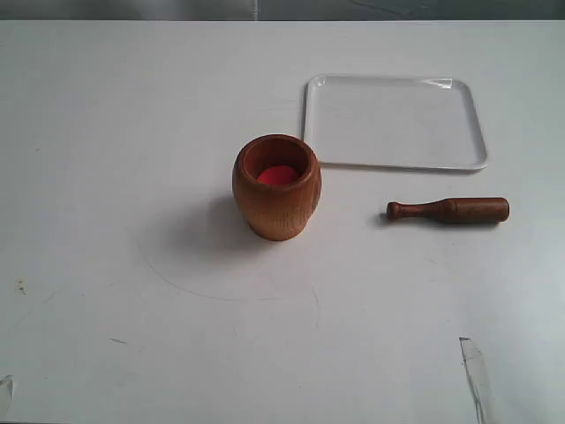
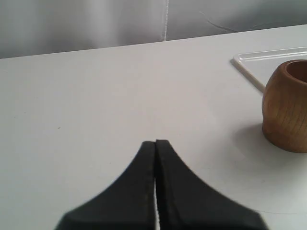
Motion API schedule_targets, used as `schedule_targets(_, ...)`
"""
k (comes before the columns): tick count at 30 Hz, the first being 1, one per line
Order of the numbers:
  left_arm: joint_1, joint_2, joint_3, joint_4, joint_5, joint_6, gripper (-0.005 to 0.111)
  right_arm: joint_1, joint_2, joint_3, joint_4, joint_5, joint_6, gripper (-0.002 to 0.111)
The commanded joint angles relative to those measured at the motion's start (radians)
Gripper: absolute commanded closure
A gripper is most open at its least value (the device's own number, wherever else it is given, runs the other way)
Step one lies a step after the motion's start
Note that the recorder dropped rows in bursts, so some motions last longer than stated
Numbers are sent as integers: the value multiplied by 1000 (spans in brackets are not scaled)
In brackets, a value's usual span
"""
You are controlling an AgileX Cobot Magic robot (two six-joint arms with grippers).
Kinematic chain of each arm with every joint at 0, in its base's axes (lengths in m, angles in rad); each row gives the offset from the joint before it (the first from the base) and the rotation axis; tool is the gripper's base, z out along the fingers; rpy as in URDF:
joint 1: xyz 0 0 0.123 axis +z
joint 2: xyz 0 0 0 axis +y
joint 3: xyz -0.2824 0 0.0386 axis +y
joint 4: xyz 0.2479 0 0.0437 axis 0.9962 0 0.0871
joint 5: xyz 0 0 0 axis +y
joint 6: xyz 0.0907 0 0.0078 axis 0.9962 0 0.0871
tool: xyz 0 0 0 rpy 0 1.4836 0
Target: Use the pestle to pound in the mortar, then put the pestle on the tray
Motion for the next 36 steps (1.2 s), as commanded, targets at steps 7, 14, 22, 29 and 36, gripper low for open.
schedule_targets(7, -8, -1, 1, -7, -3, -8, 107, -7, -3, 3, 6, 2, -1, 108)
schedule_targets(14, -8, -1, 1, -7, -3, -8, 107, -7, -3, 3, 6, 2, -1, 108)
schedule_targets(22, -8, -1, 1, -7, -3, -8, 107, -7, -3, 3, 6, 2, -1, 108)
schedule_targets(29, -8, -1, 1, -7, -3, -8, 107, -7, -3, 3, 171, 2, 3, 108)
schedule_targets(36, -8, -1, 1, -7, -3, -8, 107, -7, -3, 3, 383, 0, 3, 108)
